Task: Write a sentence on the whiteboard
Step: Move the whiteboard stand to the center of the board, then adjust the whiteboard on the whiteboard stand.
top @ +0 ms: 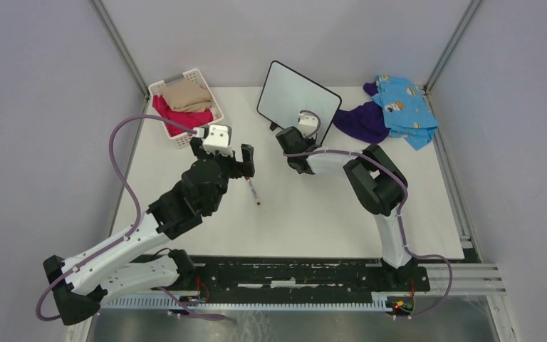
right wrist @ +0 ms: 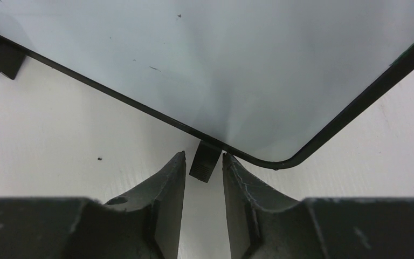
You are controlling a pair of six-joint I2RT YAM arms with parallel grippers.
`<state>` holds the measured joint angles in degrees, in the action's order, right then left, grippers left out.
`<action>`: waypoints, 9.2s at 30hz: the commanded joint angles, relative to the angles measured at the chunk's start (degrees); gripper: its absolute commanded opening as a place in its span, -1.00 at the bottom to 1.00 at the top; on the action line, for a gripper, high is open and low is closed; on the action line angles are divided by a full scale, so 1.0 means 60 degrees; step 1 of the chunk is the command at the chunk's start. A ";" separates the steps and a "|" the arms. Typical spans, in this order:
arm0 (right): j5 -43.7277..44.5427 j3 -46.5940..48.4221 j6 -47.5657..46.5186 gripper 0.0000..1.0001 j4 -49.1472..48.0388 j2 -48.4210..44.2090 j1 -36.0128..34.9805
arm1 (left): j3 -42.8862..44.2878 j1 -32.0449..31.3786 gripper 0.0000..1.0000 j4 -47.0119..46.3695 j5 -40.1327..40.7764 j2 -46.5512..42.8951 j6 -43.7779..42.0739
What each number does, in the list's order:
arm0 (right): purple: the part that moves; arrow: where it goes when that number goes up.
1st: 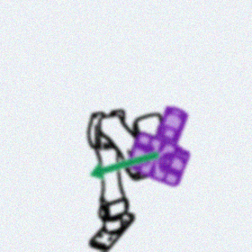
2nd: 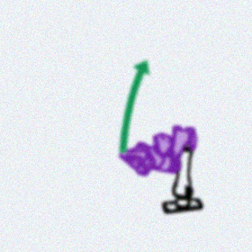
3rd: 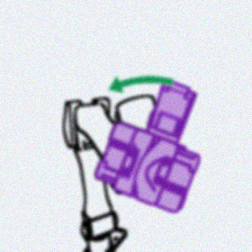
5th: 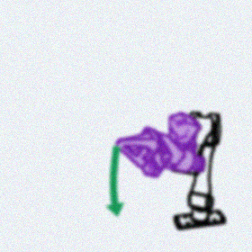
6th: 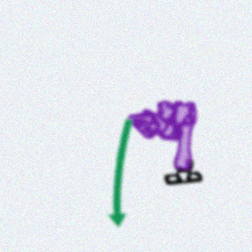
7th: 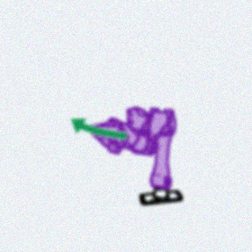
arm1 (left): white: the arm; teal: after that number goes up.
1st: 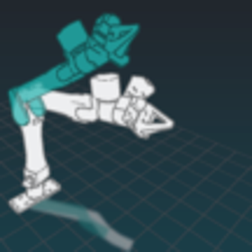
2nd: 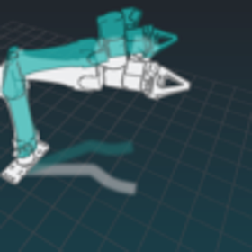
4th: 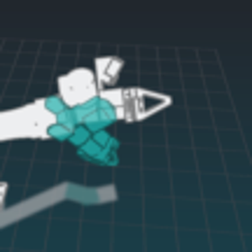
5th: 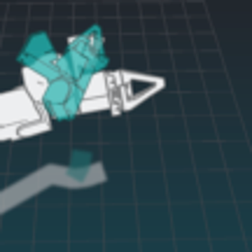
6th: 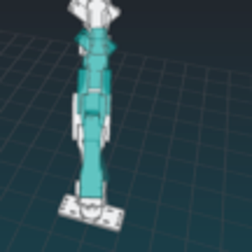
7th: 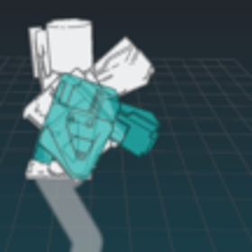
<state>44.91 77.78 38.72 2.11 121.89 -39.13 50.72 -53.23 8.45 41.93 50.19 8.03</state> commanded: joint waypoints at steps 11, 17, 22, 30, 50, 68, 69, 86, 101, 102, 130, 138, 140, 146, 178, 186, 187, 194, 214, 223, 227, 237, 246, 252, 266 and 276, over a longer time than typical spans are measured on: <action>0.0442 -0.1302 -0.0804 -0.69 -0.0863 -0.0850 0.0112 | 0.0145 -0.0030 0.98 -0.0247 0.0269 0.0053 0.0077; 0.0215 -0.2707 -0.1705 -1.00 -0.1581 -0.1627 0.0122 | 0.0124 -0.0034 0.98 -0.0265 0.0342 0.0148 0.0022; -0.0168 -0.4112 -0.2848 -1.00 -0.2321 -0.2520 0.0124 | 0.0089 -0.0034 0.98 -0.0308 0.0420 0.0287 -0.0045; -0.1345 -0.6271 -0.4452 -1.00 -0.3072 -0.3953 0.0128 | 0.0029 -0.0034 0.98 -0.0341 0.0470 0.0697 -0.0122; -0.3791 -0.9477 -0.6193 -1.00 -0.4595 -0.6571 0.0126 | -0.0117 0.0015 0.99 -0.0484 0.0750 0.1667 0.0594; -0.3785 -0.9675 -0.5715 0.37 -0.4409 -0.7239 0.0151 | -0.0084 0.3854 0.99 -0.0435 -0.4891 0.1939 0.4532; -0.3751 -0.9702 -0.5672 0.44 -0.4417 -0.7302 0.0152 | -0.0114 0.4026 0.99 -0.0569 -0.5331 0.1997 0.4560; -0.3250 -0.9989 -0.4070 0.55 -0.3889 -0.8836 0.0150 | -0.0435 0.5909 0.99 -0.2884 -0.8056 0.3617 0.4352; -0.3217 -0.9758 -0.3705 0.26 -0.4328 -0.7821 0.0156 | -0.1186 0.6232 0.87 -0.5666 -1.0183 0.5448 0.4305; -0.3205 -0.9723 -0.3731 0.25 -0.4361 -0.7794 0.0151 | -0.1231 0.6246 0.87 -0.5828 -1.0243 0.5556 0.4312; -0.3071 -0.9169 -0.3730 0.04 -0.4497 -0.7184 0.0159 | -0.1245 0.5765 0.48 -0.7077 -1.1747 0.7424 0.4550; -0.3018 -0.9215 -0.3751 -0.05 -0.4486 -0.7246 0.0153 | -0.1274 0.5496 0.39 -0.7066 -1.1826 0.7473 0.4496; -0.3006 -0.9220 -0.3765 -0.06 -0.4483 -0.7246 0.0161 | -0.1296 0.5410 0.38 -0.7047 -1.1817 0.7469 0.4478; -0.2961 -0.9257 -0.3787 -0.09 -0.4526 -0.7206 0.0152 | -0.1334 0.5223 0.37 -0.7014 -1.1807 0.7398 0.4462; -0.3256 -0.9177 -0.3824 -0.40 -0.4629 -0.7043 0.0153 | -0.1239 0.4360 0.34 -0.6864 -1.1454 0.7331 0.4398; -0.2888 -0.9313 -0.3826 -0.38 -0.4505 -0.7195 0.0154 | -0.1013 0.4364 0.20 -0.6050 -1.0918 0.7074 0.3896; -0.2832 -0.9341 -0.3829 -0.39 -0.4470 -0.7211 0.0153 | -0.0953 0.4374 0.16 -0.5936 -1.0904 0.7101 0.3825; -0.2647 -0.9444 -0.3859 -0.43 -0.4390 -0.7302 0.0166 | -0.0752 0.4404 -0.15 -0.5509 -1.0878 0.7234 0.3498; -0.2206 -0.9794 -0.3919 -0.53 -0.4481 -0.7327 0.0490 | -0.0992 0.4556 -0.97 -0.5041 -1.0401 0.7303 0.2664; -0.2097 -1.0089 -0.3850 -0.57 -0.4629 -0.7472 0.0773 | -0.1182 0.4574 -0.96 -0.5024 -1.0119 0.7126 0.2561; -0.2169 -1.0225 -0.3810 -0.57 -0.4701 -0.7545 0.0862 | -0.1259 0.4580 -0.96 -0.5082 -1.0072 0.7087 0.2600; -0.2170 -1.0313 -0.3741 -0.57 -0.4717 -0.7647 0.0908 | -0.1453 0.4580 -0.96 -0.5156 -0.9858 0.6814 0.2675; -0.2625 -1.0370 -0.3719 -0.55 -0.4988 -0.7584 0.0898 | -0.1348 0.4531 -0.96 -0.5266 -1.0588 0.6907 0.2736; -0.3182 -1.0328 -0.3714 -0.51 -0.5112 -0.7540 0.0898 | -0.1273 0.4345 -0.88 -0.5363 -1.0952 0.7437 0.2825; -0.3138 -1.0345 -0.3648 -0.17 -0.4830 -0.7893 0.0897 | -0.1346 0.4331 -0.27 -0.5206 -1.0766 0.7285 0.2763; -0.3091 -1.0408 -0.3781 0.34 -0.4373 -0.8592 0.0898 | -0.1235 0.4331 0.55 -0.4370 -1.0296 0.6643 0.2627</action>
<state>25.71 15.22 16.27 -24.47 73.21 -34.00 42.11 -27.24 -21.10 -22.68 93.12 26.22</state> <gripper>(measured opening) 0.635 0.517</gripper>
